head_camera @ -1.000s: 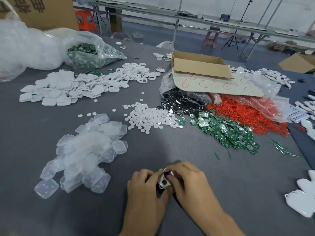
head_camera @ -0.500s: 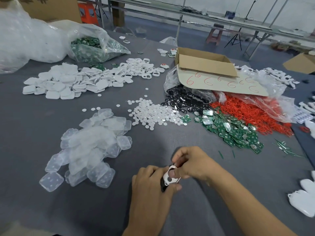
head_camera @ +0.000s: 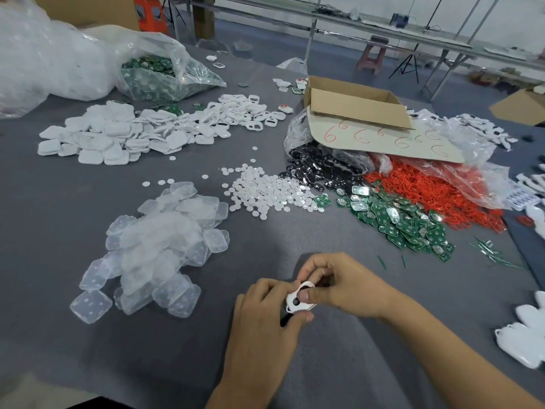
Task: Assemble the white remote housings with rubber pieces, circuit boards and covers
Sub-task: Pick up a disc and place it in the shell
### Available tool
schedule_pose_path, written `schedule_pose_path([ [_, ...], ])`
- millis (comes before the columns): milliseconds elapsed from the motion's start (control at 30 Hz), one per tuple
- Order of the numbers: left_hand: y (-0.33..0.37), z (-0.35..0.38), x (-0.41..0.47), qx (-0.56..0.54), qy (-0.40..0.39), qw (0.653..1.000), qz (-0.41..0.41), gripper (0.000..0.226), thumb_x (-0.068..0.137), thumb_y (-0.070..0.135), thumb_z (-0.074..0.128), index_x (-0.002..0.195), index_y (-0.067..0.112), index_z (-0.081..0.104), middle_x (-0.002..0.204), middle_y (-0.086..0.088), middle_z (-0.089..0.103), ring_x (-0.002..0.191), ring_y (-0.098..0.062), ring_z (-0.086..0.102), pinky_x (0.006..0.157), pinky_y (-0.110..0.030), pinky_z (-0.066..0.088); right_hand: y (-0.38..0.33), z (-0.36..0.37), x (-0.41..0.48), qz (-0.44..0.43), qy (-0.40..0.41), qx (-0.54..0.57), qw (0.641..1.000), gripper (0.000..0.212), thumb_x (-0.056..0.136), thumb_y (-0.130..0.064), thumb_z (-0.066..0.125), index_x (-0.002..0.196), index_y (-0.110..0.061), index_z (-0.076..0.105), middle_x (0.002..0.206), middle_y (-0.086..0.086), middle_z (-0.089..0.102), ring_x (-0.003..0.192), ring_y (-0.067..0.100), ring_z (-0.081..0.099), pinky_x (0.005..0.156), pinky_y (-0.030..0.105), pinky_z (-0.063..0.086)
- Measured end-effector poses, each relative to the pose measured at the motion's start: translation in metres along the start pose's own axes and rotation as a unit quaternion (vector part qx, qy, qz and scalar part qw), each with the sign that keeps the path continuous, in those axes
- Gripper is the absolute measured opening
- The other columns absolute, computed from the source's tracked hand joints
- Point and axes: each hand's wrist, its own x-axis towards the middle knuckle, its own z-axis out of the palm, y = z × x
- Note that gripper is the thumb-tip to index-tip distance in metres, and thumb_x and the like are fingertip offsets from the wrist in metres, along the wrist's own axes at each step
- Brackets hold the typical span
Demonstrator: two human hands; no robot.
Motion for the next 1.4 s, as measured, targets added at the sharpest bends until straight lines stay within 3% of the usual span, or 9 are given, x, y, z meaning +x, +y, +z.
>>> schedule_pose_path([
  [333, -0.004, 0.004, -0.001, 0.017, 0.012, 1.000, 0.009, 0.035, 0.069, 0.044, 0.082, 0.100, 0.037, 0.069, 0.097, 0.024, 0.058, 0.089, 0.000, 0.054, 0.084, -0.023, 0.036, 0.002, 0.015, 0.001, 0.083, 0.080, 0.013, 0.993, 0.014, 0.082, -0.005, 0.077, 0.076, -0.017, 0.077, 0.076, 0.001, 0.075, 0.066, 0.005, 0.062, 0.065, 0.022, 0.049],
  [500, -0.002, 0.006, 0.000, 0.059, 0.034, 0.997, 0.022, 0.032, 0.066, 0.039, 0.086, 0.085, 0.023, 0.066, 0.081, 0.010, 0.059, 0.075, -0.017, 0.058, 0.070, -0.039, 0.049, 0.002, 0.035, -0.001, 0.065, 0.170, -0.042, 0.982, 0.022, 0.076, -0.006, 0.074, 0.077, -0.027, 0.077, 0.068, -0.018, 0.071, 0.059, -0.005, 0.062, 0.056, 0.008, 0.044],
  [567, 0.002, 0.005, 0.003, 0.084, 0.027, 0.996, 0.023, 0.034, 0.069, 0.050, 0.074, 0.082, 0.023, 0.058, 0.078, 0.008, 0.057, 0.073, -0.020, 0.057, 0.065, -0.039, 0.048, 0.002, 0.037, -0.003, 0.041, 0.194, -0.030, 0.980, 0.023, 0.076, -0.005, 0.077, 0.077, -0.028, 0.076, 0.069, -0.019, 0.070, 0.063, -0.004, 0.064, 0.057, 0.007, 0.046],
  [700, 0.011, 0.004, 0.013, 0.153, -0.055, 0.986, -0.033, 0.050, 0.073, 0.075, 0.056, 0.092, 0.031, 0.041, 0.091, 0.014, 0.054, 0.092, -0.016, 0.054, 0.079, -0.031, 0.038, 0.000, 0.025, -0.005, 0.019, 0.161, -0.051, 0.985, 0.017, 0.082, -0.017, 0.080, 0.090, -0.032, 0.079, 0.078, -0.016, 0.072, 0.075, -0.006, 0.065, 0.063, 0.004, 0.045],
  [833, 0.016, -0.001, 0.022, 0.182, -0.108, 0.975, -0.072, 0.082, 0.052, 0.101, 0.028, 0.098, 0.033, 0.034, 0.097, 0.018, 0.050, 0.098, -0.010, 0.051, 0.083, -0.027, 0.034, -0.003, -0.007, 0.024, -0.021, 0.217, -0.100, 0.971, 0.014, 0.088, -0.026, 0.075, 0.101, -0.031, 0.078, 0.082, -0.022, 0.071, 0.077, -0.014, 0.062, 0.069, -0.003, 0.040],
  [1000, 0.008, -0.008, 0.032, 0.121, -0.176, 0.971, -0.109, 0.088, 0.052, 0.093, 0.056, 0.118, 0.036, 0.039, 0.108, 0.021, 0.053, 0.107, -0.005, 0.052, 0.090, -0.024, 0.039, -0.012, -0.021, 0.111, -0.023, 0.265, -0.165, 0.950, 0.015, 0.091, -0.019, 0.069, 0.102, -0.013, 0.077, 0.091, 0.003, 0.076, 0.083, 0.015, 0.068, 0.079, 0.020, 0.050],
  [1100, 0.001, -0.012, 0.032, 0.055, -0.177, 0.976, -0.117, 0.080, 0.057, 0.087, 0.067, 0.118, 0.041, 0.042, 0.093, 0.020, 0.054, 0.095, 0.001, 0.053, 0.083, -0.020, 0.042, -0.006, -0.015, 0.135, -0.028, 0.252, -0.166, 0.953, 0.009, 0.088, -0.011, 0.070, 0.093, -0.010, 0.077, 0.089, 0.008, 0.073, 0.086, 0.024, 0.067, 0.078, 0.031, 0.053],
  [1300, -0.007, -0.007, 0.017, -0.005, -0.104, 0.992, -0.075, 0.063, 0.055, 0.086, 0.061, 0.106, 0.051, 0.048, 0.086, 0.022, 0.056, 0.090, 0.002, 0.051, 0.080, -0.020, 0.042, 0.001, -0.024, 0.121, -0.023, 0.212, -0.182, 0.960, 0.016, 0.089, -0.003, 0.063, 0.086, -0.018, 0.062, 0.083, -0.003, 0.062, 0.078, 0.015, 0.058, 0.064, 0.019, 0.042],
  [1400, -0.008, -0.006, 0.012, -0.013, -0.076, 0.995, -0.059, 0.052, 0.062, 0.078, 0.065, 0.103, 0.051, 0.052, 0.103, 0.025, 0.055, 0.094, -0.002, 0.052, 0.076, -0.021, 0.042, 0.006, -0.026, 0.084, -0.022, 0.181, -0.182, 0.966, 0.017, 0.088, -0.006, 0.065, 0.082, -0.022, 0.064, 0.076, -0.011, 0.065, 0.070, 0.003, 0.059, 0.058, 0.005, 0.039],
])
